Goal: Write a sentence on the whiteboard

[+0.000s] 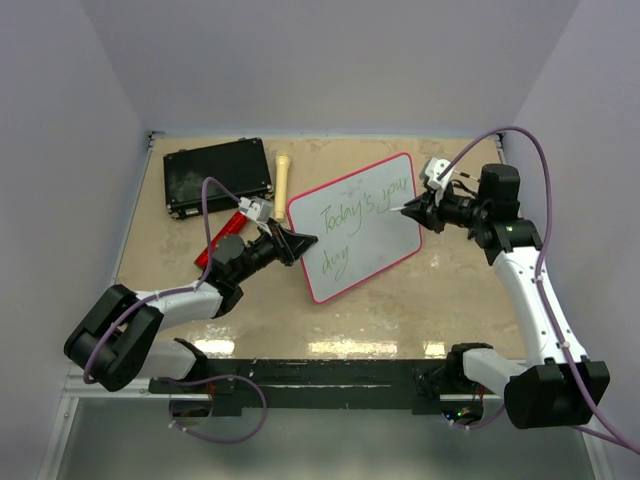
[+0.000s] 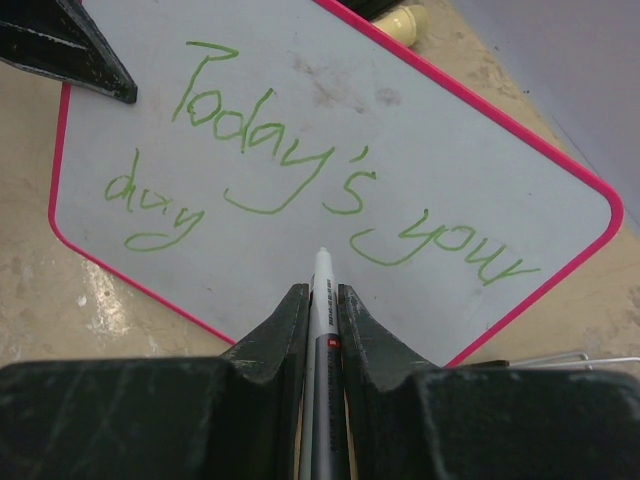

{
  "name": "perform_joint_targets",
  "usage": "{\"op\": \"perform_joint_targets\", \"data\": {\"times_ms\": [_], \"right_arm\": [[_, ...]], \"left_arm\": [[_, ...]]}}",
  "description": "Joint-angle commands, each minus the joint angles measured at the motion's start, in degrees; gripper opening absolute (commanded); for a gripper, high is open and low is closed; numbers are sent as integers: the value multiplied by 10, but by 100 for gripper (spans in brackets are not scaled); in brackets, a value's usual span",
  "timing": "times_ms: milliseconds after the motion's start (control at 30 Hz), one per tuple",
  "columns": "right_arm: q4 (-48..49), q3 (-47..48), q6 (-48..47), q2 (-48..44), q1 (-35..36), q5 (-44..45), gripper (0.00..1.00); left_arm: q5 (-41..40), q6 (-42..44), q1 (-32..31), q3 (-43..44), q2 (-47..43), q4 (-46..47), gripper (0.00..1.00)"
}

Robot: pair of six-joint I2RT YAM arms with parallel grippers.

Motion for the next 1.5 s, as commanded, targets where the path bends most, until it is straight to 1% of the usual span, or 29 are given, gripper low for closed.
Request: {"op": "perform_joint_targets", "data": {"times_ms": [0, 500, 1467], "right_arm": [[6, 13, 10, -12, -9, -25, 0], [11, -1, 3, -6, -10, -35, 0], [0, -9, -7, 11, -14, -58, 0]], "left_arm": [[32, 47, 5, 9, -4, -29, 0], [35, 33, 7, 5, -2, -37, 0], [55, 38, 8, 10, -2, -40, 0]]}}
